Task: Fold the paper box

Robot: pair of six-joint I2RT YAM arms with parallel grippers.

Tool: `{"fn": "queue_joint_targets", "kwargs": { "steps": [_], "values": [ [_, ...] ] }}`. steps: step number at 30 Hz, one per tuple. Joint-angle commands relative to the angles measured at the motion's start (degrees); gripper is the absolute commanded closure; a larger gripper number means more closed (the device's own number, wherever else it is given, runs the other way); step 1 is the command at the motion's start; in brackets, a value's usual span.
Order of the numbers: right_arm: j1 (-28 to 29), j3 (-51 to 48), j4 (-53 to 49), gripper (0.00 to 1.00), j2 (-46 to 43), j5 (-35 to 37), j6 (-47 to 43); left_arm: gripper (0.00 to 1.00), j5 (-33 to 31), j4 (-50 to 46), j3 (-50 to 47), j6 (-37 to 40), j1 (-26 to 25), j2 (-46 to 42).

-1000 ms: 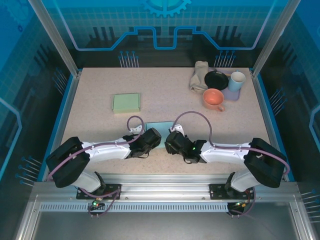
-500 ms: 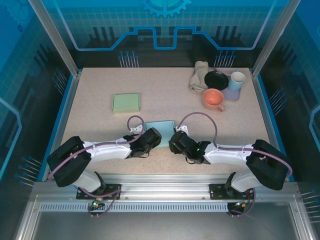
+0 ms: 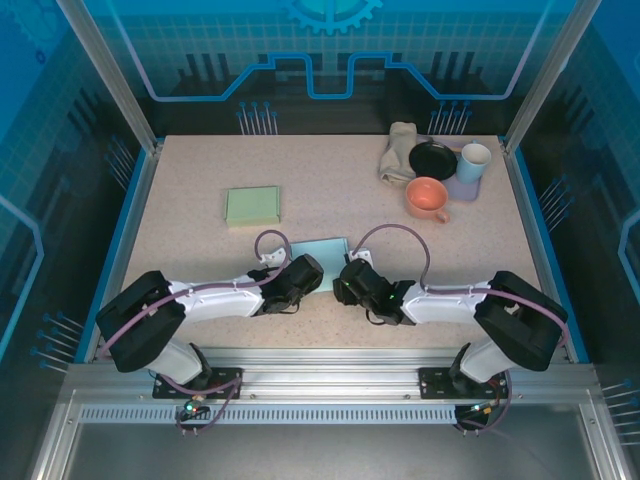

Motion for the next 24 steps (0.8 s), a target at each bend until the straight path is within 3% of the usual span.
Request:
{"fn": "queue_joint_targets", "kwargs": {
  "steps": [1,15,24],
  "values": [
    [-0.1,-0.4,2.0,0.56,0.9,-2.8,1.0,0.36,1.3,-6.1,-1.0,1.2,0.5,3.0],
    [0.4,-1.3,0.7,0.56,-5.2,-5.1,1.3,0.36,1.2,-6.4,-0.8,1.7,0.5,2.9],
    [0.4,-0.6,0.6,0.56,-2.3,-4.3,0.3,0.36,1.3,-6.3,-0.3,1.8,0.5,3.8]
  ]
}}
